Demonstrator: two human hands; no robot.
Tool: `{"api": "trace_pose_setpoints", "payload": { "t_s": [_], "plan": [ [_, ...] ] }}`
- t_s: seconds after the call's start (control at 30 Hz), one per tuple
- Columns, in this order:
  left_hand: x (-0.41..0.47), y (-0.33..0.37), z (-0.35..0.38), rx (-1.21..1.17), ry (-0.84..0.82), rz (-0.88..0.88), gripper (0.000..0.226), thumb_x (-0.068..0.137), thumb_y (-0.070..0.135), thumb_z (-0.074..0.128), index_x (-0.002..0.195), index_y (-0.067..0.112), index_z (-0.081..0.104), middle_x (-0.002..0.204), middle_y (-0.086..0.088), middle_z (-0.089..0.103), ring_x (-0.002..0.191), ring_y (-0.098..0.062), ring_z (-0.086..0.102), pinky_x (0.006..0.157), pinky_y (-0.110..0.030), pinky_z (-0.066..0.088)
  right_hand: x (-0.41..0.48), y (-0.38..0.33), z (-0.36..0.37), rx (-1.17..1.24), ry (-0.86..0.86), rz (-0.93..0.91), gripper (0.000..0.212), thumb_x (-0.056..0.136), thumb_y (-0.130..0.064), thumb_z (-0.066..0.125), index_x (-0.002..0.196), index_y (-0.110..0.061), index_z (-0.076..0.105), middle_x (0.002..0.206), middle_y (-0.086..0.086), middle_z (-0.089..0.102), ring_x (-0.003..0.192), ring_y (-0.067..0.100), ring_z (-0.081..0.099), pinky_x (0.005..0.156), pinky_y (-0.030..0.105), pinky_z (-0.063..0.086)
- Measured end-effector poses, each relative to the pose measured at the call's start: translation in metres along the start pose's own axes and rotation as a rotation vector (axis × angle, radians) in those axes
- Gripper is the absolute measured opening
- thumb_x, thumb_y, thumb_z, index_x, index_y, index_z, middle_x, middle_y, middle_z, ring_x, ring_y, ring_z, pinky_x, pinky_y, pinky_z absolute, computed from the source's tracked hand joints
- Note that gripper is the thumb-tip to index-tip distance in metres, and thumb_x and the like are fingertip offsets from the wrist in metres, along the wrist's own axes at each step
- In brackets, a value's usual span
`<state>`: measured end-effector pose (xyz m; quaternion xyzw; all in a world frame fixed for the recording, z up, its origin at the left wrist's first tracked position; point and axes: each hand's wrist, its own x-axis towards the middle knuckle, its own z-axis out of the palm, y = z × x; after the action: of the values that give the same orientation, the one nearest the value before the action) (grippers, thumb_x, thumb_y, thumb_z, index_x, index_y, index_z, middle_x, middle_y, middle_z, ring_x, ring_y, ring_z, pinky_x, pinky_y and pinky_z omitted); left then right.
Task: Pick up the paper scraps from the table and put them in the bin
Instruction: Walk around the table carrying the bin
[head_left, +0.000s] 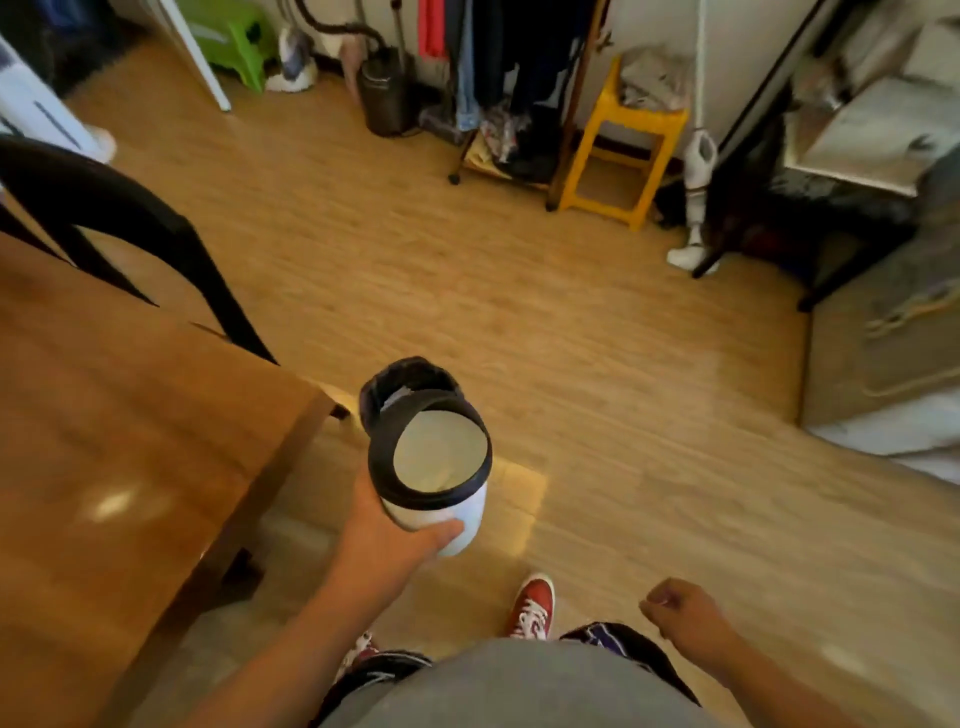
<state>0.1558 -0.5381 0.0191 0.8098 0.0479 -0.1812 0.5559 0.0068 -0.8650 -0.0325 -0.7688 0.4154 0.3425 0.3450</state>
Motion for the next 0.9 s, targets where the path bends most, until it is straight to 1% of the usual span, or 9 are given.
{"api": "trace_pose_setpoints", "payload": {
  "t_s": [0.1,0.23,0.33,0.47,0.57,0.63,0.73,0.83,0.9],
  "plan": [
    [0.014,0.021,0.040,-0.002,-0.017,-0.020,0.109,0.062,0.012,0.098,0.140,0.041,0.028,0.121,0.031,0.047,0.102,0.020,0.053,0.070,0.001,0.046,0.016,0.033,-0.031,0.043,-0.033,0.098,0.022,0.090,-0.021,0.067,0.090,0.001,0.067,0.069,0.012,0.062,0.054,0.020,0.050,0.057,0.027,0.039],
    [0.033,0.043,0.059,0.029,-0.002,-0.034,0.107,0.061,0.014,0.099,0.142,0.038,0.033,0.124,0.026,0.052,0.109,0.006,0.056,0.079,-0.010,0.047,0.040,0.032,-0.060,0.064,-0.065,0.108,0.022,0.092,-0.023,0.064,0.092,-0.001,0.065,0.076,0.008,0.059,0.056,0.016,0.046,0.063,0.027,0.037],
    [0.051,0.052,0.056,0.066,0.021,-0.034,0.111,0.061,0.014,0.099,0.148,0.034,0.033,0.131,0.018,0.055,0.114,0.005,0.056,0.088,-0.020,0.051,0.065,-0.003,-0.081,0.091,-0.046,0.028,0.025,0.092,-0.023,0.064,0.097,0.002,0.066,0.082,0.013,0.060,0.061,0.019,0.048,0.066,0.029,0.038],
    [0.082,0.061,0.048,0.126,0.081,-0.066,0.116,0.062,0.018,0.099,0.153,0.028,0.028,0.139,0.002,0.051,0.126,-0.017,0.051,0.103,-0.041,0.050,0.104,-0.078,-0.113,0.104,-0.037,-0.086,0.022,0.090,-0.022,0.066,0.094,-0.001,0.068,0.084,0.015,0.064,0.078,0.029,0.060,0.069,0.030,0.041],
    [0.120,0.064,0.046,0.136,0.120,-0.079,0.116,0.061,0.015,0.099,0.153,0.025,0.029,0.135,0.002,0.050,0.126,-0.020,0.051,0.100,-0.039,0.049,0.138,-0.139,-0.139,0.119,-0.047,-0.138,0.019,0.090,-0.022,0.065,0.092,-0.003,0.067,0.085,0.014,0.064,0.089,0.037,0.068,0.063,0.030,0.042],
    [0.152,0.070,0.044,0.124,0.119,-0.094,0.115,0.061,0.017,0.100,0.152,0.024,0.030,0.135,0.001,0.051,0.125,-0.021,0.051,0.101,-0.042,0.049,0.157,-0.174,-0.158,0.101,-0.061,-0.163,0.021,0.091,-0.026,0.064,0.093,-0.005,0.066,0.082,0.010,0.063,0.090,0.036,0.069,0.058,0.028,0.040],
    [0.203,0.084,0.043,0.130,0.112,-0.108,0.114,0.061,0.018,0.099,0.152,0.022,0.031,0.133,0.001,0.052,0.126,-0.023,0.052,0.102,-0.044,0.049,0.183,-0.214,-0.189,0.074,-0.060,-0.179,0.022,0.091,-0.033,0.063,0.092,-0.012,0.066,0.084,0.006,0.065,0.082,0.028,0.067,0.061,0.031,0.042],
    [0.251,0.107,0.052,0.132,0.068,-0.122,0.115,0.062,0.021,0.099,0.154,0.019,0.029,0.138,-0.003,0.052,0.130,-0.026,0.051,0.104,-0.046,0.049,0.203,-0.233,-0.219,0.043,-0.043,-0.154,0.021,0.092,-0.037,0.062,0.091,-0.017,0.065,0.092,0.005,0.068,0.082,0.025,0.068,0.067,0.035,0.047],
    [0.281,0.126,0.062,0.133,0.037,-0.114,0.116,0.061,0.022,0.099,0.154,0.019,0.028,0.141,-0.004,0.051,0.131,-0.026,0.050,0.105,-0.048,0.049,0.216,-0.232,-0.238,0.039,-0.020,-0.114,0.021,0.091,-0.037,0.062,0.090,-0.016,0.066,0.089,0.008,0.069,0.074,0.025,0.066,0.063,0.034,0.046]
  ]
}}
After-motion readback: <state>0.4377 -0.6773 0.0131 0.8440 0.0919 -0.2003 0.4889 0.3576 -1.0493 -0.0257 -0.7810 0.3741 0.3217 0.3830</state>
